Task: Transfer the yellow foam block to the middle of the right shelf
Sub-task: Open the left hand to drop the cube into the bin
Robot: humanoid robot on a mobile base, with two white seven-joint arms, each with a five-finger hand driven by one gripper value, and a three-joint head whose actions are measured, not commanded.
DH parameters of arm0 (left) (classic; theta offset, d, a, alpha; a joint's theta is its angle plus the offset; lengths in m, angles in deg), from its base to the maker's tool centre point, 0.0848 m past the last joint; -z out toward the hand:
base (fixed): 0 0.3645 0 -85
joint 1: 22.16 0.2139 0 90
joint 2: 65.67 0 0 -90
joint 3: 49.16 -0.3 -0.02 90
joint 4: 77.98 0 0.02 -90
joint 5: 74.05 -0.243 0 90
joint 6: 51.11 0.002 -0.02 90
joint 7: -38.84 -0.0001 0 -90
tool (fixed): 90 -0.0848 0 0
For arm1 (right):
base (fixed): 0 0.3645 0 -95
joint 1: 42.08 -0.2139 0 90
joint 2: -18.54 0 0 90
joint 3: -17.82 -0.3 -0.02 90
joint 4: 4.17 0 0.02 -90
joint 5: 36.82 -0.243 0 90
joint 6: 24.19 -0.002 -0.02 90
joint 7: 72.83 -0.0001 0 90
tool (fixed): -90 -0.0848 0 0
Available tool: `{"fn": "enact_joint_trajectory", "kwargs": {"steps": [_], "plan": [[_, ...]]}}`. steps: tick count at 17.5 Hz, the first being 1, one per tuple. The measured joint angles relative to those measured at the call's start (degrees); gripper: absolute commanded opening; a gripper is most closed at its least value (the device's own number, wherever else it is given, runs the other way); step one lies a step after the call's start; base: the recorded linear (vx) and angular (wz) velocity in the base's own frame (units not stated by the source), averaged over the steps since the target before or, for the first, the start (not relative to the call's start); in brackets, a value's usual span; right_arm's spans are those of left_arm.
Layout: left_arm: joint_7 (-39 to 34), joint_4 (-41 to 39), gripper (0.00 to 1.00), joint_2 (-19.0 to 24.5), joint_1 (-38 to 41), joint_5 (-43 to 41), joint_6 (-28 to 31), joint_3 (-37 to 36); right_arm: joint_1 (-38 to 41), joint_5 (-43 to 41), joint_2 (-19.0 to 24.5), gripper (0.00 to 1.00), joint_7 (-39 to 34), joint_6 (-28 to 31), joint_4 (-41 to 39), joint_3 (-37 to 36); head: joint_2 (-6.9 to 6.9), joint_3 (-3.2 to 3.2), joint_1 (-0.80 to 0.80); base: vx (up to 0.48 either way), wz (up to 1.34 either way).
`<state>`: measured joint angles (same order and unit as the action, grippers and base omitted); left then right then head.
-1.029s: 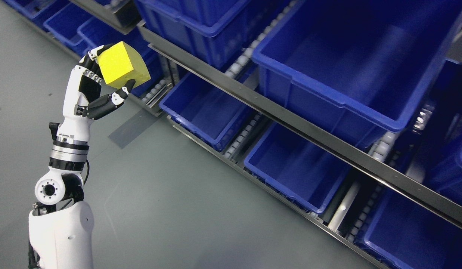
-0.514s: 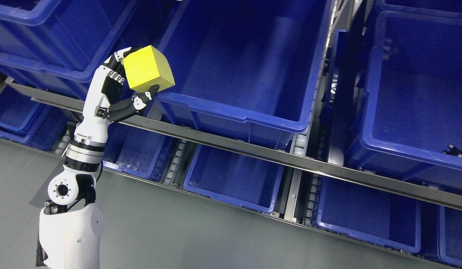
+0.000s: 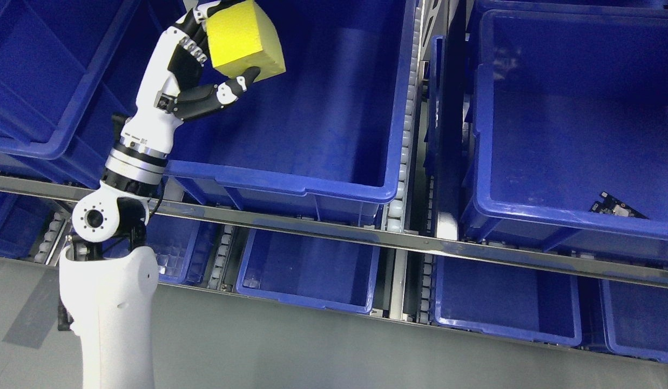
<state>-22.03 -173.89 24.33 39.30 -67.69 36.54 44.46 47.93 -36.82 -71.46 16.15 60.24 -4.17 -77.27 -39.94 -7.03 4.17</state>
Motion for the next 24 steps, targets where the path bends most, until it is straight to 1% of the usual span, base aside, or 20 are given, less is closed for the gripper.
{"fn": "enact_joint_trajectory", "kwargs": {"steps": [2, 3, 4, 5, 6, 8, 11, 13, 15, 17, 19, 20, 24], "plan": [[-0.04, 0.68, 0.48, 0.0, -1.7, -1.67, 4.12, -2.02, 0.0, 0.0, 0.0, 1.0, 0.0, 0.0, 0.0, 0.0, 0.0, 0.0, 0.0, 0.0, 0.0], [0.06, 1.27, 0.52, 0.0, -2.34, -2.95, 5.62, -3.03, 0.0, 0.0, 0.0, 1.0, 0.0, 0.0, 0.0, 0.0, 0.0, 0.0, 0.0, 0.0, 0.0], [0.18, 1.91, 0.66, 0.0, -2.88, -4.43, 6.56, -4.07, -0.01, 0.0, 0.0, 1.0, 0.0, 0.0, 0.0, 0.0, 0.0, 0.0, 0.0, 0.0, 0.0], [0.31, 2.77, 0.91, 0.0, -3.55, -6.38, 7.31, -5.48, -0.01, 0.0, 0.0, 1.0, 0.0, 0.0, 0.0, 0.0, 0.0, 0.0, 0.0, 0.0, 0.0], [0.34, 3.69, 0.99, 0.0, -4.33, -8.75, 7.64, -6.99, -0.01, 0.0, 0.0, 1.0, 0.0, 0.0, 0.0, 0.0, 0.0, 0.0, 0.0, 0.0, 0.0], [0.31, 4.85, 1.0, 0.0, -5.4, -12.51, 8.04, -9.28, -0.01, 0.0, 0.0, 1.0, 0.0, 0.0, 0.0, 0.0, 0.0, 0.0, 0.0, 0.0, 0.0], [-0.3, 6.02, 1.0, 0.0, -6.39, -16.02, 8.17, -11.98, -0.01, 0.0, 0.0, 1.0, 0.0, 0.0, 0.0, 0.0, 0.0, 0.0, 0.0, 0.0, 0.0], [-2.1, 6.64, 1.0, 0.0, -6.96, -17.47, 5.61, -13.45, -0.01, 0.0, 0.0, 1.0, 0.0, 0.0, 0.0, 0.0, 0.0, 0.0, 0.0, 0.0, 0.0], [-6.26, 7.07, 1.0, 0.0, -7.3, -18.13, 0.97, -14.38, -0.01, 0.0, 0.0, 1.0, 0.0, 0.0, 0.0, 0.0, 0.0, 0.0, 0.0, 0.0, 0.0], [-13.44, 7.25, 1.0, 0.0, -7.38, -18.14, -2.22, -14.91, -0.01, 0.0, 0.0, 1.0, 0.0, 0.0, 0.0, 0.0, 0.0, 0.0, 0.0, 0.0, 0.0], [-20.5, 7.16, 1.0, 0.0, -7.25, -17.95, -3.66, -15.39, -0.01, 0.0, 0.0, 1.0, 0.0, 0.0, 0.0, 0.0, 0.0, 0.0, 0.0, 0.0, 0.0], [-22.83, 7.07, 1.0, 0.0, -6.97, -17.87, -4.18, -15.66, -0.01, 0.0, 0.0, 1.0, 0.0, 0.0, 0.0, 0.0, 0.0, 0.0, 0.0, 0.0, 0.0], [-27.87, 6.01, 1.0, 0.0, -4.61, -17.47, -4.89, -16.54, -0.01, 0.0, 0.0, 1.0, 0.0, 0.0, 0.0, 0.0, 0.0, 0.0, 0.0, 0.0, 0.0]]}}
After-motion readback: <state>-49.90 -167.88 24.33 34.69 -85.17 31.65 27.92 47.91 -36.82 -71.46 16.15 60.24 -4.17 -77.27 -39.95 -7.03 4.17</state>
